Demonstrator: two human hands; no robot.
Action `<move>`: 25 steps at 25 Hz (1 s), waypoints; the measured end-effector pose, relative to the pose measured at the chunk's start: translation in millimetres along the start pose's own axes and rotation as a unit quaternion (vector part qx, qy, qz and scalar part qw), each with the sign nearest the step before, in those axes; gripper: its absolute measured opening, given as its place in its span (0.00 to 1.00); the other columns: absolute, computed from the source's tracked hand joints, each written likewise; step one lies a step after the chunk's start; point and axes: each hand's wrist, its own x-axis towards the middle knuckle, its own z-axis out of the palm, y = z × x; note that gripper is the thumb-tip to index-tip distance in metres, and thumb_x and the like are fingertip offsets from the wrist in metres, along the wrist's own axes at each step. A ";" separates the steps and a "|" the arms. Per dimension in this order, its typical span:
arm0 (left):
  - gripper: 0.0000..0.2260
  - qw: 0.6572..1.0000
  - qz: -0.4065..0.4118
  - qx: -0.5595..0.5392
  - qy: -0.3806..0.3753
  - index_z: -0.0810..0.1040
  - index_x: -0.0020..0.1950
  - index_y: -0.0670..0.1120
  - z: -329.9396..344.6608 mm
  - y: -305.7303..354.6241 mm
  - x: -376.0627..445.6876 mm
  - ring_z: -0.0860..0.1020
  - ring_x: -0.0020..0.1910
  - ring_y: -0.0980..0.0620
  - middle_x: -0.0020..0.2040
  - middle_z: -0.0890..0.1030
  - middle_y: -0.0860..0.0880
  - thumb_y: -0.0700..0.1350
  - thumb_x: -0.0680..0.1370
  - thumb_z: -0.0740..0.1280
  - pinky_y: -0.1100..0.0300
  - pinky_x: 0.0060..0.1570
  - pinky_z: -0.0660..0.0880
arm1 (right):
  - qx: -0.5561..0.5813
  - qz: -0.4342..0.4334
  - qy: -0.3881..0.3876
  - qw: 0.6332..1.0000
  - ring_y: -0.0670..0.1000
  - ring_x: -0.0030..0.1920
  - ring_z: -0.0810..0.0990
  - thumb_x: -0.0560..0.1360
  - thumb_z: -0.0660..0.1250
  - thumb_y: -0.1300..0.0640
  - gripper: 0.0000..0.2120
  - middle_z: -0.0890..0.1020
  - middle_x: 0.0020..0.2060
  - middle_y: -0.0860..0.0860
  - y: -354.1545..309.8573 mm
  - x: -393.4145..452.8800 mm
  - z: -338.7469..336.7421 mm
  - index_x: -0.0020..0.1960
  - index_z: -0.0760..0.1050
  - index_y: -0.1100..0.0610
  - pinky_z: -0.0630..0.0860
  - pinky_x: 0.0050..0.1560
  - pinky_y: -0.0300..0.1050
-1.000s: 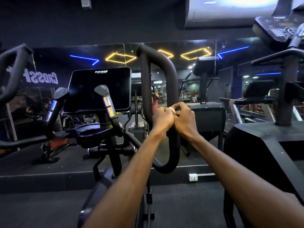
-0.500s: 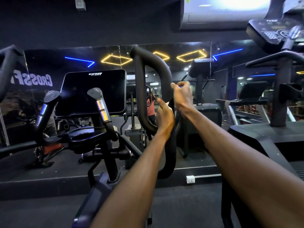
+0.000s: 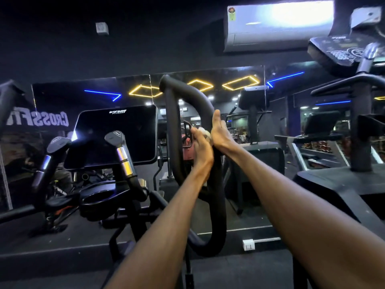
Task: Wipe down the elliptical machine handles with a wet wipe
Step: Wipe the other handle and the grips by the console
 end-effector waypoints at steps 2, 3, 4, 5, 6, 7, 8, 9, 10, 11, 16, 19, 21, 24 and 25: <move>0.27 0.999 0.005 0.034 -0.014 0.69 0.35 0.50 -3.4 -12.0 -2.8 0.72 0.38 0.51 0.34 0.72 0.51 0.59 0.83 0.41 0.53 0.50 0.71 | 0.039 -0.008 0.032 0.999 0.58 0.66 0.75 0.64 0.37 0.18 0.58 0.76 0.66 0.60 17.8 10.9 5.8 0.74 0.67 0.59 0.69 0.70 0.55; 0.28 0.999 -0.002 0.052 -0.014 0.74 0.38 0.50 -1.9 -6.6 4.8 0.75 0.40 0.52 0.37 0.76 0.50 0.60 0.83 0.40 0.54 0.54 0.73 | 0.049 -0.018 0.051 0.997 0.57 0.64 0.77 0.64 0.37 0.18 0.57 0.78 0.64 0.60 28.1 19.0 10.8 0.72 0.70 0.58 0.71 0.69 0.56; 0.32 0.997 -0.016 0.070 -0.010 0.78 0.44 0.47 -0.2 5.5 13.2 0.78 0.45 0.51 0.42 0.80 0.47 0.62 0.82 0.40 0.52 0.57 0.75 | 0.055 -0.025 0.062 0.996 0.56 0.63 0.78 0.65 0.37 0.19 0.55 0.79 0.63 0.59 31.3 19.5 13.5 0.70 0.72 0.56 0.73 0.67 0.57; 0.35 0.997 -0.027 0.073 -0.008 0.80 0.51 0.42 2.4 16.0 24.7 0.80 0.48 0.48 0.47 0.82 0.44 0.64 0.81 0.39 0.51 0.58 0.76 | 0.061 -0.024 0.071 0.995 0.56 0.62 0.78 0.68 0.37 0.21 0.52 0.80 0.62 0.58 27.0 12.1 14.4 0.70 0.73 0.55 0.74 0.66 0.57; 0.37 0.997 -0.041 0.064 0.003 0.79 0.53 0.40 6.4 25.2 34.5 0.80 0.49 0.47 0.48 0.83 0.43 0.64 0.81 0.39 0.52 0.55 0.77 | 0.067 -0.023 0.080 0.994 0.54 0.60 0.79 0.72 0.38 0.24 0.47 0.80 0.60 0.56 20.0 1.3 12.5 0.69 0.72 0.56 0.75 0.62 0.54; 0.38 0.997 -0.052 0.048 0.011 0.79 0.54 0.39 11.4 31.3 41.8 0.81 0.49 0.45 0.48 0.83 0.42 0.65 0.81 0.39 0.53 0.53 0.77 | 0.071 -0.020 0.088 0.993 0.52 0.56 0.78 0.76 0.39 0.28 0.42 0.80 0.57 0.54 15.6 -4.4 11.0 0.69 0.72 0.57 0.76 0.58 0.49; 0.40 0.997 -0.056 0.046 0.015 0.78 0.57 0.37 13.6 30.2 44.0 0.81 0.51 0.43 0.51 0.83 0.40 0.66 0.80 0.39 0.52 0.55 0.77 | 0.073 -0.023 0.091 0.993 0.51 0.53 0.77 0.80 0.41 0.33 0.36 0.78 0.55 0.53 14.1 -5.8 9.4 0.68 0.71 0.58 0.73 0.54 0.44; 0.42 0.997 -0.054 0.058 0.009 0.78 0.58 0.36 11.3 21.9 42.1 0.80 0.55 0.40 0.54 0.82 0.38 0.67 0.79 0.39 0.48 0.59 0.76 | 0.071 -0.023 0.097 0.993 0.50 0.52 0.75 0.82 0.42 0.37 0.33 0.77 0.54 0.54 17.1 -2.8 8.5 0.68 0.71 0.58 0.70 0.52 0.43; 0.42 0.997 -0.043 0.067 0.004 0.80 0.55 0.37 7.0 10.8 35.5 0.81 0.53 0.39 0.52 0.83 0.38 0.68 0.78 0.39 0.46 0.59 0.76 | 0.070 -0.018 0.101 0.992 0.51 0.53 0.74 0.83 0.42 0.38 0.31 0.77 0.56 0.56 19.7 -0.9 7.4 0.69 0.70 0.59 0.68 0.52 0.44; 0.41 0.997 -0.030 0.074 -0.010 0.83 0.43 0.42 1.5 1.4 25.3 0.81 0.45 0.41 0.42 0.84 0.42 0.69 0.78 0.39 0.47 0.54 0.77 | 0.069 -0.012 0.107 0.992 0.53 0.54 0.74 0.83 0.43 0.39 0.31 0.77 0.59 0.56 19.9 -1.4 6.7 0.69 0.70 0.59 0.66 0.53 0.45; 0.40 0.996 -0.074 -0.033 0.046 0.80 0.51 0.39 8.5 32.0 54.7 0.83 0.39 0.49 0.40 0.84 0.44 0.68 0.79 0.40 0.61 0.45 0.78 | 0.058 0.010 0.118 0.991 0.57 0.61 0.75 0.82 0.43 0.36 0.32 0.77 0.61 0.56 23.2 -3.8 10.6 0.71 0.68 0.57 0.66 0.55 0.48; 0.37 0.987 -0.087 -0.125 0.054 0.76 0.44 0.36 16.9 69.8 66.1 0.77 0.20 0.53 0.21 0.76 0.47 0.65 0.81 0.41 0.68 0.21 0.71 | 0.059 0.001 0.122 0.991 0.58 0.60 0.76 0.81 0.42 0.35 0.32 0.78 0.59 0.56 23.4 -3.4 10.3 0.67 0.71 0.56 0.71 0.62 0.56; 0.32 0.996 -0.054 -0.036 0.066 0.70 0.34 0.42 18.9 62.2 60.4 0.73 0.18 0.56 0.18 0.73 0.51 0.62 0.83 0.41 0.68 0.18 0.66 | 0.068 0.002 0.115 0.991 0.57 0.57 0.76 0.81 0.42 0.36 0.31 0.79 0.57 0.57 23.3 -2.4 10.0 0.64 0.72 0.55 0.71 0.62 0.57; 0.31 0.991 -0.016 0.110 0.070 0.69 0.30 0.47 16.0 42.6 38.4 0.73 0.22 0.59 0.20 0.73 0.54 0.59 0.84 0.42 0.65 0.28 0.70 | 0.075 0.012 0.097 0.992 0.59 0.59 0.76 0.81 0.42 0.36 0.32 0.78 0.62 0.60 23.5 -1.2 6.6 0.67 0.72 0.57 0.69 0.56 0.52; 0.31 0.989 -0.011 0.134 0.065 0.72 0.30 0.47 13.1 35.1 35.8 0.75 0.26 0.57 0.23 0.76 0.52 0.59 0.84 0.42 0.64 0.32 0.71 | 0.073 0.014 0.094 0.993 0.60 0.61 0.76 0.81 0.42 0.36 0.33 0.78 0.63 0.60 23.6 -1.9 5.3 0.68 0.71 0.58 0.68 0.54 0.51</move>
